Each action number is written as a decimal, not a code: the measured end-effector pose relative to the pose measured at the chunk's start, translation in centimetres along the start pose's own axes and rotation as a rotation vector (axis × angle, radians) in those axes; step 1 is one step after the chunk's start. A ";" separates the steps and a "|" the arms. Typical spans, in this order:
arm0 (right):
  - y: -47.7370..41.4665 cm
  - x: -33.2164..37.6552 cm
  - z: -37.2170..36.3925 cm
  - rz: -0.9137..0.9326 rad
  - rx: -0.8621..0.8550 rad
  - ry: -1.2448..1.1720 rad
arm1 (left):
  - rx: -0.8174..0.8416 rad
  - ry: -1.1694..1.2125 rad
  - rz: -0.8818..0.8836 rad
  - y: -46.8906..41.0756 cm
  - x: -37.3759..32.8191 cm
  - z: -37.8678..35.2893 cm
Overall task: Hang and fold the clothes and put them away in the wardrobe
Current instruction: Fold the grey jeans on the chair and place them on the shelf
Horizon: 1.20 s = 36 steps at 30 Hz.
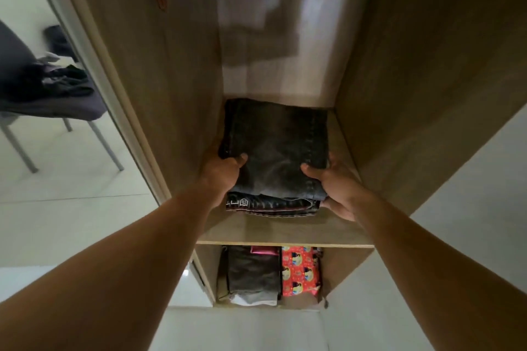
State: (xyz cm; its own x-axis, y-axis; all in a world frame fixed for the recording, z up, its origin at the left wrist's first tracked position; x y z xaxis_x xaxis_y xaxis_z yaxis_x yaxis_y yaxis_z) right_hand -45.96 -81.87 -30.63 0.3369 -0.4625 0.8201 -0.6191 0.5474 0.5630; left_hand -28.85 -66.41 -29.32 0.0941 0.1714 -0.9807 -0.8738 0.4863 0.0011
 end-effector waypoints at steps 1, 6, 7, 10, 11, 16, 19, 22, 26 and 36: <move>-1.8 0.1 0.0 -0.004 -0.009 0.014 | -0.013 -0.006 -0.018 -1.3 0.7 -0.5; -7.5 1.6 -0.6 0.040 -0.074 0.041 | -0.063 -0.043 -0.052 -6.1 2.3 -2.1; -8.5 1.7 -0.8 0.056 -0.088 0.036 | -0.078 -0.031 -0.054 -6.9 2.4 -2.4; -11.5 1.8 -1.1 0.093 -0.123 0.052 | -0.097 -0.026 -0.041 -9.0 3.5 -2.8; -12.4 1.9 -1.2 0.109 -0.149 0.071 | -0.108 -0.035 -0.067 -9.6 3.9 -2.8; -15.0 2.5 -2.4 0.228 -0.300 0.306 | -0.048 -0.228 -0.174 -12.2 6.0 -3.3; -15.4 0.9 -3.2 0.215 -0.256 0.517 | 0.140 -0.386 -0.163 -12.2 8.2 -4.0; -15.4 0.2 -3.1 0.240 -0.162 0.779 | 0.272 -0.545 -0.174 -11.8 10.3 -4.0; -17.2 0.6 -3.3 0.357 -0.208 1.103 | 0.317 -0.859 -0.231 -13.1 11.3 -4.6; -20.6 3.3 -4.2 0.453 -0.450 1.213 | 0.322 -0.974 -0.182 -17.6 10.4 -6.4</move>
State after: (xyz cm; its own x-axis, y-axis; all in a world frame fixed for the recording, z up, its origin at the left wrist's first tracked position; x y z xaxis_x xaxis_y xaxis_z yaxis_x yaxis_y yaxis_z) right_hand -29.13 -91.73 -39.05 0.7166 0.5833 0.3825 -0.6369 0.7708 0.0176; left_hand -15.53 -78.71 -40.77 0.6813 0.6202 -0.3889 -0.6525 0.7553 0.0613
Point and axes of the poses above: each hand's wrist, its own y-axis away from the middle knuckle, its own z-axis out of the back of the hand, x = y × z, the point moved 5 cm from there along -y, towards the middle knuckle, and after that the axes turned 12 degrees about -z, right-handed, at the moved point
